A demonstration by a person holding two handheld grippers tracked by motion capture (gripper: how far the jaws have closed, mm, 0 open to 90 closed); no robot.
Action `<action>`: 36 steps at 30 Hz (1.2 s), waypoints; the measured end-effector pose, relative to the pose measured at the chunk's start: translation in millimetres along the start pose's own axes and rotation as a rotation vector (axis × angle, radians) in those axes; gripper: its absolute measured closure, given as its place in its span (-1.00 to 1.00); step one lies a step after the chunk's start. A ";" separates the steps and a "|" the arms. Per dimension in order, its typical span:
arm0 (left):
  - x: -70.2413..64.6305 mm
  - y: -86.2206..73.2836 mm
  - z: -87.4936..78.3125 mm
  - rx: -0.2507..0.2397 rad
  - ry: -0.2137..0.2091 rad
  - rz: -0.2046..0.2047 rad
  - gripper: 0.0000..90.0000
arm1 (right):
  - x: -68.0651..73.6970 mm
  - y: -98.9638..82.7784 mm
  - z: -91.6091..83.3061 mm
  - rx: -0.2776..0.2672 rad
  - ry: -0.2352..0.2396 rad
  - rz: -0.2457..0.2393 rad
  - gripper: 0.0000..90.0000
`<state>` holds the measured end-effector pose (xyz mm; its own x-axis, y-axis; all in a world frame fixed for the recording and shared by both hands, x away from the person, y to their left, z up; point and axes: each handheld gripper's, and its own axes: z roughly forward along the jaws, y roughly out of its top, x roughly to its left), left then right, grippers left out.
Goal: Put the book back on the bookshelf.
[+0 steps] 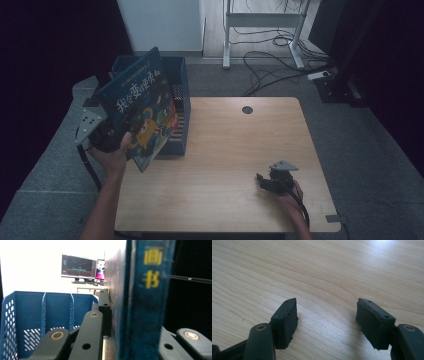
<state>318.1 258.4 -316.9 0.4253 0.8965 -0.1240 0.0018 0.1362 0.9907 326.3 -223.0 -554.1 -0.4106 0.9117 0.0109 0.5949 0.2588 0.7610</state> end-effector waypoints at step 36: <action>7.6 1.6 38.1 0.017 0.091 -0.056 0.82 | 0.2 -0.6 -0.5 -0.001 -0.007 0.005 -0.28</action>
<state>355.8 249.4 -314.0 0.3399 0.9224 -0.1835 0.0392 0.1811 0.9827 325.6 -223.2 -554.2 -0.4032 0.9151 0.0101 0.5960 0.2542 0.7617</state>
